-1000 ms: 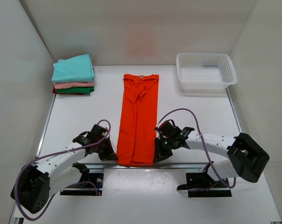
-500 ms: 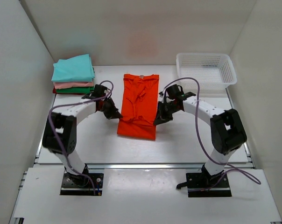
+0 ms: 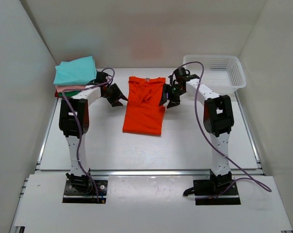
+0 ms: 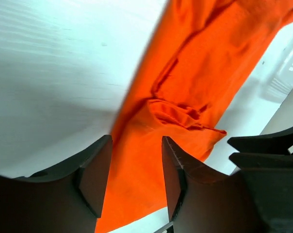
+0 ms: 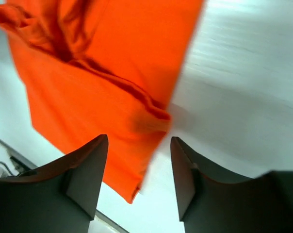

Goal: Fold and stack the t-shirts
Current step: Fold the folded rectangular tshirt in 1/3 of the way, then grab one side of the 2/3 rectangular tshirt with both arms

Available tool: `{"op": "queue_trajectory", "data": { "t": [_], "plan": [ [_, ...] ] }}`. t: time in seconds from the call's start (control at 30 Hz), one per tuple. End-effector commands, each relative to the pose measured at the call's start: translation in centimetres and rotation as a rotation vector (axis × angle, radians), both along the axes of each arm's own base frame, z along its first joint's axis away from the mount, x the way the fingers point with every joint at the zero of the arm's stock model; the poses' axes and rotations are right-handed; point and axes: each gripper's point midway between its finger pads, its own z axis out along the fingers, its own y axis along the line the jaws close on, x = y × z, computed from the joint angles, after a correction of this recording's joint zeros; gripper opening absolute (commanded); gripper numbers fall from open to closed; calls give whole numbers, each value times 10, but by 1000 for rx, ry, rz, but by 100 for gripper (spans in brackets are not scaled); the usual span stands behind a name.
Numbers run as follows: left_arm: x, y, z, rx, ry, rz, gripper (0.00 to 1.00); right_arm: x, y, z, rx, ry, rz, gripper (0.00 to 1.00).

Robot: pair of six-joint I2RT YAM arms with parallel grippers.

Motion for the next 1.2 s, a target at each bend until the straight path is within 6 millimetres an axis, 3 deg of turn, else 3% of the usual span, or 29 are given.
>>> {"op": "queue_trajectory", "data": {
  "t": [0.0, 0.07, 0.1, 0.13, 0.17, 0.23, 0.3, 0.37, 0.53, 0.87, 1.17],
  "plan": [
    [-7, 11, 15, -45, -2, 11, 57, 1, -14, 19, -76, -32, -47, 53],
    [-22, 13, 19, -64, -4, 9, 55, -24, -11, 15, -79, -12, -55, 54],
    [-38, 17, 15, -57, 16, 14, 55, -27, -6, 18, -62, -33, -58, 54],
    [-53, 15, 7, -51, 48, 9, 55, -47, -6, 14, -58, -6, -67, 54],
    [-59, 13, 13, -42, 27, -5, 55, -62, -8, 2, -52, 30, -90, 53],
    [-90, 11, -1, -18, 75, -23, 54, -89, 4, 9, -30, 1, -77, 52],
    [-106, 6, 1, -5, 67, -44, 55, -115, 9, -7, -22, 30, -83, 52],
    [-118, -1, -2, 19, 59, -63, 55, -127, 13, -8, 5, 34, -99, 51],
    [-132, -5, -12, 82, 72, -82, 54, -135, 25, -18, 88, 80, -106, 51],
    [-159, 25, -22, 189, 123, -23, 57, -134, 29, -38, 117, 130, -132, 49],
    [-170, 1, -25, 151, 113, -29, 57, -157, 27, -45, 98, 184, -164, 47]
  ]
}}
